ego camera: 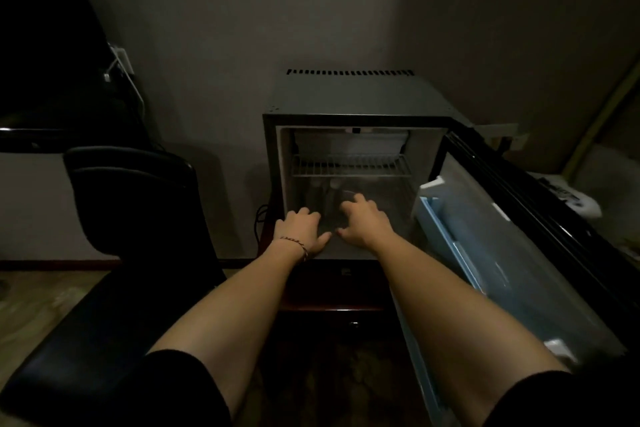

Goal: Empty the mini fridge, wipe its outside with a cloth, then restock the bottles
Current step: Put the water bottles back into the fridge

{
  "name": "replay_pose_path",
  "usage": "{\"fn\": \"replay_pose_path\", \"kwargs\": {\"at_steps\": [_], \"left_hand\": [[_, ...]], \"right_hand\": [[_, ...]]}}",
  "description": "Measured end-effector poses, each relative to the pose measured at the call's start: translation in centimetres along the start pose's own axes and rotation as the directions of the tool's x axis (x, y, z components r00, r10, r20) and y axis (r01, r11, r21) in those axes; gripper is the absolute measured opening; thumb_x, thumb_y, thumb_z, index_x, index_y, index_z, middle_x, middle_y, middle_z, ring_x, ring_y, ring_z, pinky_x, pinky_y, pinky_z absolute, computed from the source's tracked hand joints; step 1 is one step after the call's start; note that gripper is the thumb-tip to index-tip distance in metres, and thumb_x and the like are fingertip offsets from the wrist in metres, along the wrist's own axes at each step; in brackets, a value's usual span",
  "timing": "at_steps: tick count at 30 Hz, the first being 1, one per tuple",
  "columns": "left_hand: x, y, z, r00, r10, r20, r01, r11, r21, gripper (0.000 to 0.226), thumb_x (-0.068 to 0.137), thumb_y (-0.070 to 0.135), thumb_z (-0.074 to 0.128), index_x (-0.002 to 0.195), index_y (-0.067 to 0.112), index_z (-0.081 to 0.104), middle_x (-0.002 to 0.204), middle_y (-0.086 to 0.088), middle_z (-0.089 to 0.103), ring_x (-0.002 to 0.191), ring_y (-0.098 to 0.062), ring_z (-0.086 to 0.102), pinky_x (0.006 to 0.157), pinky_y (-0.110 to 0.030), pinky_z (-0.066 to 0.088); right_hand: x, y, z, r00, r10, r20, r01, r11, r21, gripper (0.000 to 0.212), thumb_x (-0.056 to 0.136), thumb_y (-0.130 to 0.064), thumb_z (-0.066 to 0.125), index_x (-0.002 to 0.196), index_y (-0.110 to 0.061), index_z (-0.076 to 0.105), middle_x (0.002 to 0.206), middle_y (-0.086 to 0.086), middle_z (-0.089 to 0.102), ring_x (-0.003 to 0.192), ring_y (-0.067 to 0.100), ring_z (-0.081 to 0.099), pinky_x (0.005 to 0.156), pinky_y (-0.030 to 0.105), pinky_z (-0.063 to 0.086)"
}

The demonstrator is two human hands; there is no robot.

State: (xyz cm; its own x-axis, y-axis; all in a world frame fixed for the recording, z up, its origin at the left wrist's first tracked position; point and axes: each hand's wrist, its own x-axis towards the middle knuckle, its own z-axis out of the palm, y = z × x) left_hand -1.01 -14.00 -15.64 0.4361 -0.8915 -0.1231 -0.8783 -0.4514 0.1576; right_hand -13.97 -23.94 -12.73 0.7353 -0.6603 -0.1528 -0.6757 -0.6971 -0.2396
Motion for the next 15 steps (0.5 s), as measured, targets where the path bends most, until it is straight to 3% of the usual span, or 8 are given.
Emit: {"fn": "replay_pose_path", "kwargs": {"at_steps": [15], "left_hand": [[-21.9, 8.9, -0.5, 0.992, 0.082, -0.098, -0.082, 0.997, 0.01, 0.052, 0.09, 0.063, 0.049, 0.12, 0.022, 0.059, 0.12, -0.006, 0.057, 0.108, -0.025, 0.055, 0.09, -0.045, 0.051]], "right_hand": [[-25.6, -1.8, 1.9, 0.979, 0.082, -0.185, -0.085, 0.996, -0.01, 0.05, 0.09, -0.038, 0.063, 0.134, -0.019, 0.05, 0.133, 0.007, 0.041, 0.124, 0.03, 0.044, 0.094, 0.045, 0.048]]}}
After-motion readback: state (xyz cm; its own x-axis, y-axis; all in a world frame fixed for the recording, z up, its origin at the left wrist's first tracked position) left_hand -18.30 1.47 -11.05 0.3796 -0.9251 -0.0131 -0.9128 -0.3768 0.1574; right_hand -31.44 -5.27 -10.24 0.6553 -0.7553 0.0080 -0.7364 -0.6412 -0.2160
